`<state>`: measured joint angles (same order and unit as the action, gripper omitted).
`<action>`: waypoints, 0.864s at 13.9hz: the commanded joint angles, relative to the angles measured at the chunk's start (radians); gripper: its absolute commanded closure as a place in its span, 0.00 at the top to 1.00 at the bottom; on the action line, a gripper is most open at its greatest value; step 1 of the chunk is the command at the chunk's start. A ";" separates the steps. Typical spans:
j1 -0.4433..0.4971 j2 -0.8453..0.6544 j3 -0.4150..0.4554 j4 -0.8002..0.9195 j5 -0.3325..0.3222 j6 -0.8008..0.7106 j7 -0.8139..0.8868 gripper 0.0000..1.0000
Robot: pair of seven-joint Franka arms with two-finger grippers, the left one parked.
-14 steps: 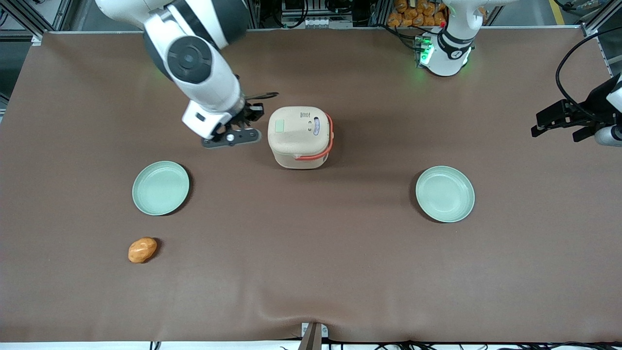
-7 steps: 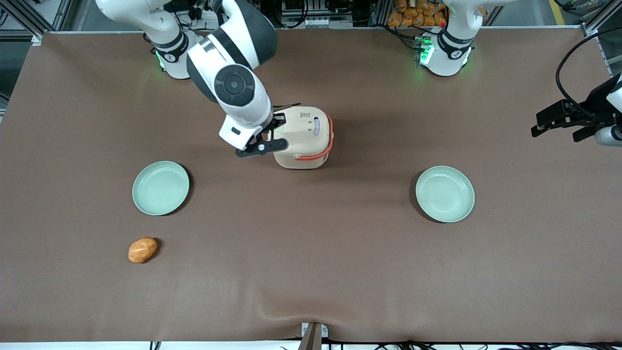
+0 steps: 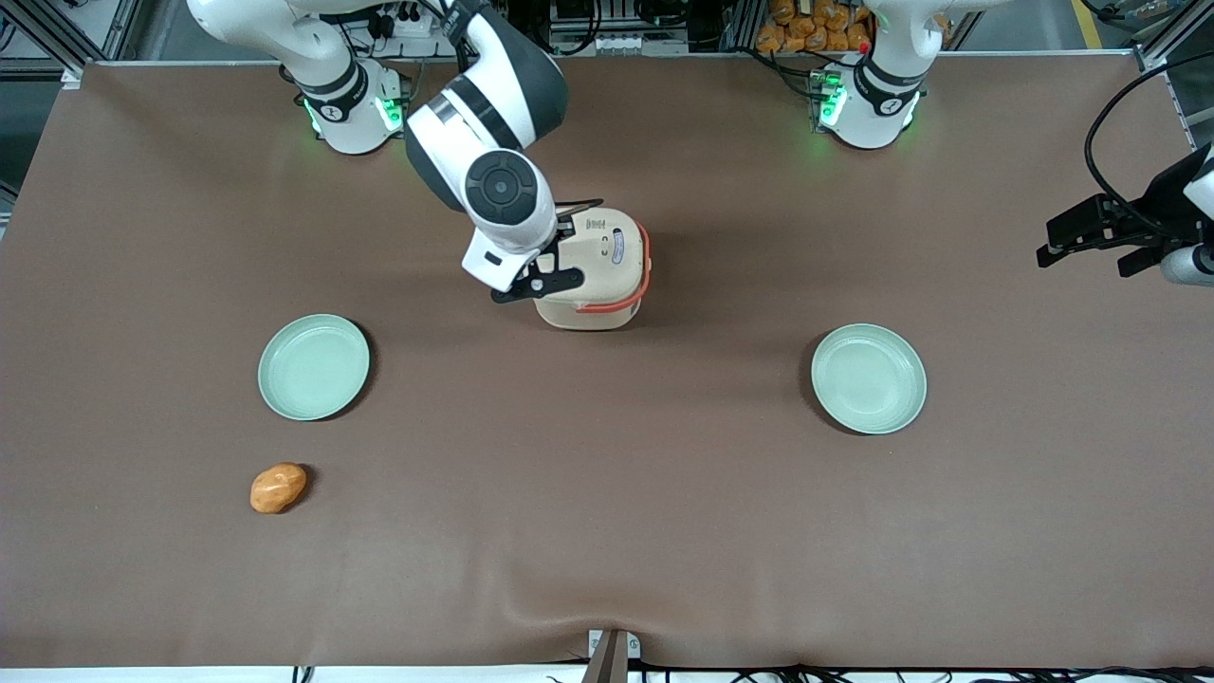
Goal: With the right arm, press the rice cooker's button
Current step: 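Lower the right gripper onto the rice cooker's lid release button and press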
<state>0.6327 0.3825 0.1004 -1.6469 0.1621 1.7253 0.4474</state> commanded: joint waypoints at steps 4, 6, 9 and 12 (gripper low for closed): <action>0.018 0.013 -0.005 -0.008 0.016 0.017 0.001 0.02; 0.019 0.018 -0.005 -0.010 0.016 0.019 -0.001 0.02; 0.025 0.027 -0.005 -0.010 0.016 0.030 -0.003 0.03; 0.027 0.038 -0.005 -0.010 0.016 0.040 -0.004 0.03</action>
<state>0.6479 0.4100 0.1004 -1.6473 0.1626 1.7416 0.4467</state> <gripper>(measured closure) 0.974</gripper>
